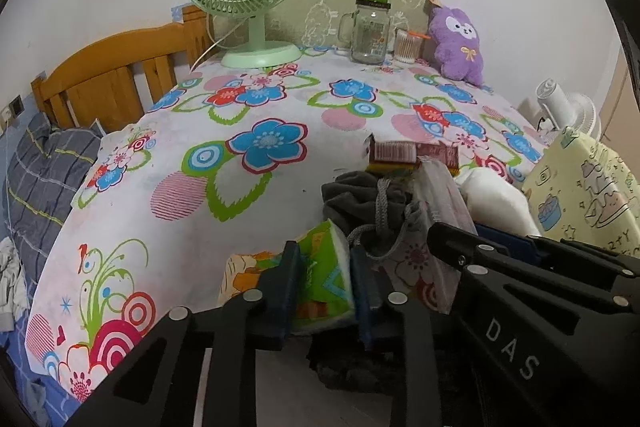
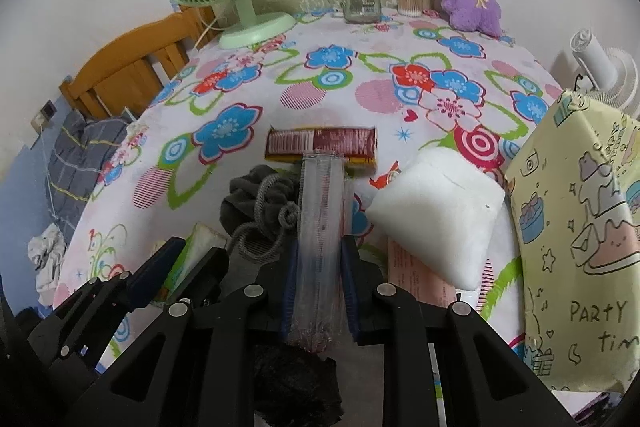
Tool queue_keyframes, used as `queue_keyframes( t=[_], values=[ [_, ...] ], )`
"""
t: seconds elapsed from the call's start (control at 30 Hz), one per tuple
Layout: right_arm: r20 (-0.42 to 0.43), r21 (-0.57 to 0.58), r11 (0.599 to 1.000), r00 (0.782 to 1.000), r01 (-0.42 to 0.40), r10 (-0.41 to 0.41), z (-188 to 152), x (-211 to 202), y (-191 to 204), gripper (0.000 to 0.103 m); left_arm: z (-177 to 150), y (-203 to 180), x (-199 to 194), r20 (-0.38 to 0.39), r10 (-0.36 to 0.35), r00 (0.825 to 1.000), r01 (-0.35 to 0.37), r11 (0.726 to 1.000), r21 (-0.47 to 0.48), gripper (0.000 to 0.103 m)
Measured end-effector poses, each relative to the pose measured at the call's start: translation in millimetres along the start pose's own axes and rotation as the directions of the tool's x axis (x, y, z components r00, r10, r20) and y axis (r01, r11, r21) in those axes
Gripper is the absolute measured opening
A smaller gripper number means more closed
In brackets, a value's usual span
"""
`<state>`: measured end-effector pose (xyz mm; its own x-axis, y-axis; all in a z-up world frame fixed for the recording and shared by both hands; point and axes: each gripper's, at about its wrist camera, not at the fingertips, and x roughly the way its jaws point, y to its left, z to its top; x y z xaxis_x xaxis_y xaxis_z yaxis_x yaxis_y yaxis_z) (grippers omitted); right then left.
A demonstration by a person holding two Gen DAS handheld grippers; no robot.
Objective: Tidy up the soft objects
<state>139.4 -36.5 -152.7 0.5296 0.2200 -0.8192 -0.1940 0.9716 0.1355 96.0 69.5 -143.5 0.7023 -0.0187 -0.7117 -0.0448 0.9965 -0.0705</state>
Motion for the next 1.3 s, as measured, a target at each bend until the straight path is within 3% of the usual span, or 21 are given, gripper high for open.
queue_keyframes(
  t=[0.67, 1.3],
  values=[
    [0.111, -0.031, 0.999, 0.994, -0.015, 0.018, 14, -57, 6, 0.024, 24, -11, -46, 0.091, -0.036, 0.995, 0.035, 0.999, 0.006, 0.018],
    [0.218, -0.036, 0.999, 0.976, 0.002, 0.006, 23, -115, -12, 0.024, 42, -42, -86, 0.170, -0.068, 0.983, 0.063, 0.997, 0.038, 0.018]
  ],
)
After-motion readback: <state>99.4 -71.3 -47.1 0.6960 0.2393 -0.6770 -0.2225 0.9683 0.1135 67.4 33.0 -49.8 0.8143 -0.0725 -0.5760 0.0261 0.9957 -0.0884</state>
